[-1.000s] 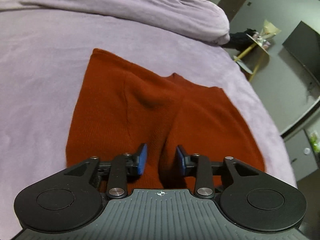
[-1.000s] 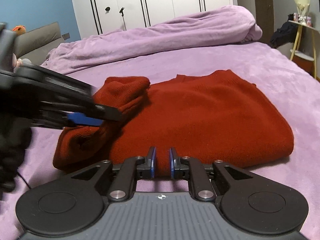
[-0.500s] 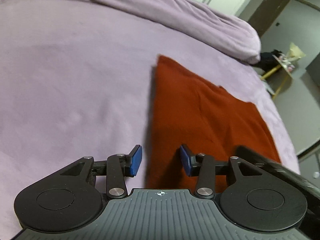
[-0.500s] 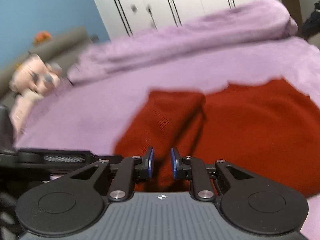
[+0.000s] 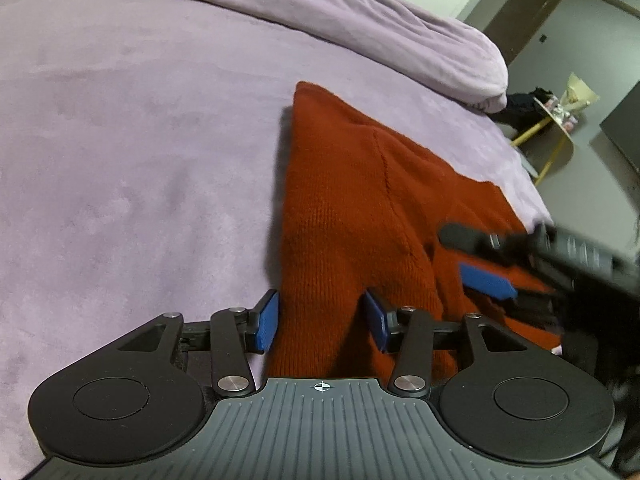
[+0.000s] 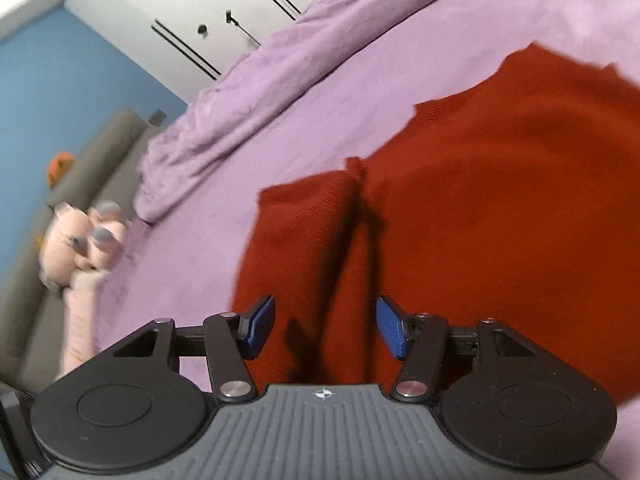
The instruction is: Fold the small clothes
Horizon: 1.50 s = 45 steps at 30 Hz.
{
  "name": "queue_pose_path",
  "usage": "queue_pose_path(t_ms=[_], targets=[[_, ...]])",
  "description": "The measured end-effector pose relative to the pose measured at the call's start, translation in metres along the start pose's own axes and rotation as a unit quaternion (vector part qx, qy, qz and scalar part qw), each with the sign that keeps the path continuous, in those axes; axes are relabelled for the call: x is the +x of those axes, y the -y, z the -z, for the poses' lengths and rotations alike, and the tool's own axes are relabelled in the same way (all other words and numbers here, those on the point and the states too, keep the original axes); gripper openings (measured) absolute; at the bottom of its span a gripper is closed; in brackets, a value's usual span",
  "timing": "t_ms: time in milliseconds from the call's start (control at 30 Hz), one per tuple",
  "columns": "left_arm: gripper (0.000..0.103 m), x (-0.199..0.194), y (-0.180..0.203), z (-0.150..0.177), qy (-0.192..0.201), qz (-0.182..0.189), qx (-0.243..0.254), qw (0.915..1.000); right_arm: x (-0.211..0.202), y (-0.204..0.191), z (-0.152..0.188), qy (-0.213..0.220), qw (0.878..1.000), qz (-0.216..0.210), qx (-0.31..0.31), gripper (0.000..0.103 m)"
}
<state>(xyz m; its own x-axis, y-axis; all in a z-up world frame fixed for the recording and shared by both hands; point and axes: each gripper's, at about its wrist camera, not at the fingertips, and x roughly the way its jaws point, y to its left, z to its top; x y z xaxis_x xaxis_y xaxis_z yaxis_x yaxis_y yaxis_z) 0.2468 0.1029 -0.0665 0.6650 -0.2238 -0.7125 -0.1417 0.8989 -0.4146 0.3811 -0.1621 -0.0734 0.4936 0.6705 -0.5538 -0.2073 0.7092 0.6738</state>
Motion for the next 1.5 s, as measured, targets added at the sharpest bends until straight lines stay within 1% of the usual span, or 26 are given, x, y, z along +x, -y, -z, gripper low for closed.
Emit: queue_pose_path(t_ms=[33, 100, 167, 267, 333, 467, 533, 600, 667, 733, 767, 833, 867, 933, 1000, 1067, 1100, 1167, 1233, 1267, 1333, 1367, 1400, 1433, 1467, 1500], targets=[[0.051, 0.000, 0.002, 0.001, 0.001, -0.004, 0.005, 1.0000, 0.004, -0.005, -0.001, 0.002, 1.000, -0.002, -0.006, 0.055], [0.051, 0.001, 0.006, 0.001, 0.004, -0.009, 0.013, 0.9999, 0.011, -0.017, -0.002, 0.003, 0.999, 0.009, -0.030, 0.047], [0.051, 0.002, 0.008, 0.001, 0.006, -0.013, 0.018, 0.9997, 0.018, -0.028, -0.001, -0.002, 0.997, 0.030, -0.065, 0.029], [0.052, -0.001, 0.009, 0.002, 0.008, -0.014, 0.020, 0.9997, 0.027, -0.046, 0.003, -0.004, 0.987, 0.070, -0.143, 0.015], [0.052, -0.005, 0.011, 0.004, 0.014, -0.013, 0.027, 0.9995, 0.025, -0.057, 0.006, 0.003, 0.975, 0.096, -0.199, 0.013], [0.053, -0.024, 0.012, 0.006, 0.035, 0.000, 0.021, 0.9992, 0.001, -0.081, 0.010, 0.051, 0.937, 0.135, -0.317, 0.011], [0.053, -0.036, 0.011, 0.004, 0.050, 0.006, 0.014, 0.9986, -0.015, -0.083, 0.006, 0.077, 0.923, 0.153, -0.345, 0.011], [0.053, -0.042, 0.011, 0.001, 0.061, 0.006, 0.007, 0.9981, -0.029, -0.073, -0.001, 0.092, 0.917, 0.170, -0.348, 0.011], [0.052, -0.036, 0.015, -0.002, 0.053, 0.013, 0.007, 0.9985, -0.032, -0.058, -0.009, 0.085, 0.917, 0.188, -0.341, 0.011], [0.050, -0.021, 0.024, -0.002, 0.032, 0.010, 0.012, 0.9994, -0.033, -0.042, -0.012, 0.075, 0.916, 0.206, -0.335, 0.011], [0.050, -0.015, 0.030, -0.001, 0.027, 0.018, 0.020, 0.9993, -0.031, -0.034, -0.013, 0.069, 0.917, 0.211, -0.332, 0.011], [0.052, 0.001, 0.041, 0.001, 0.006, 0.031, 0.033, 0.9990, -0.025, -0.015, -0.017, 0.051, 0.921, 0.221, -0.316, 0.012], [0.052, 0.010, 0.043, 0.003, -0.008, 0.032, 0.028, 0.9991, -0.021, -0.005, -0.020, 0.039, 0.927, 0.220, -0.302, 0.012], [0.052, 0.021, 0.045, 0.005, -0.023, 0.042, 0.016, 0.9987, -0.023, 0.012, -0.022, 0.030, 0.942, 0.197, -0.269, 0.015], [0.052, 0.024, 0.046, 0.006, -0.025, 0.041, 0.018, 0.9987, -0.031, 0.024, -0.030, 0.033, 0.962, 0.167, -0.213, 0.022], [0.052, 0.024, 0.047, 0.006, -0.023, 0.040, 0.025, 0.9986, -0.035, 0.037, -0.038, 0.032, 0.979, 0.131, -0.150, 0.036], [0.052, 0.024, 0.047, 0.006, -0.024, 0.040, 0.027, 0.9985, -0.036, 0.045, -0.041, 0.029, 0.985, 0.121, -0.120, 0.040], [0.052, 0.024, 0.047, 0.005, -0.026, 0.040, 0.026, 0.9985, -0.034, 0.056, -0.041, 0.024, 0.992, 0.096, -0.078, 0.042], [0.053, 0.025, 0.048, 0.003, -0.026, 0.037, 0.026, 0.9986, -0.028, 0.058, -0.042, 0.018, 0.997, 0.057, -0.042, 0.044], [0.054, 0.025, 0.049, 0.003, -0.026, 0.035, 0.028, 0.9987, -0.025, 0.059, -0.043, 0.015, 0.999, 0.040, -0.028, 0.044], [0.055, 0.025, 0.052, 0.006, -0.024, 0.029, 0.034, 0.9987, -0.015, 0.055, -0.043, 0.007, 0.999, 0.038, -0.026, 0.041], [0.056, 0.024, 0.054, 0.007, -0.023, 0.029, 0.040, 0.9985, -0.011, 0.050, -0.043, 0.005, 0.998, 0.047, -0.043, 0.027], [0.056, 0.023, 0.057, 0.008, -0.022, 0.027, 0.051, 0.9981, -0.009, 0.042, -0.042, 0.006, 0.996, 0.061, -0.070, 0.018], [0.057, 0.020, 0.060, 0.010, -0.020, 0.025, 0.063, 0.9975, -0.009, 0.029, -0.041, 0.014, 0.990, 0.086, -0.114, 0.012], [0.058, 0.016, 0.064, 0.012, -0.019, 0.021, 0.076, 0.9967, -0.011, 0.015, -0.039, 0.029, 0.978, 0.122, -0.168, 0.012], [0.058, 0.011, 0.067, 0.014, -0.017, 0.018, 0.088, 0.9958, -0.015, 0.001, -0.036, 0.048, 0.961, 0.153, -0.223, 0.012]])
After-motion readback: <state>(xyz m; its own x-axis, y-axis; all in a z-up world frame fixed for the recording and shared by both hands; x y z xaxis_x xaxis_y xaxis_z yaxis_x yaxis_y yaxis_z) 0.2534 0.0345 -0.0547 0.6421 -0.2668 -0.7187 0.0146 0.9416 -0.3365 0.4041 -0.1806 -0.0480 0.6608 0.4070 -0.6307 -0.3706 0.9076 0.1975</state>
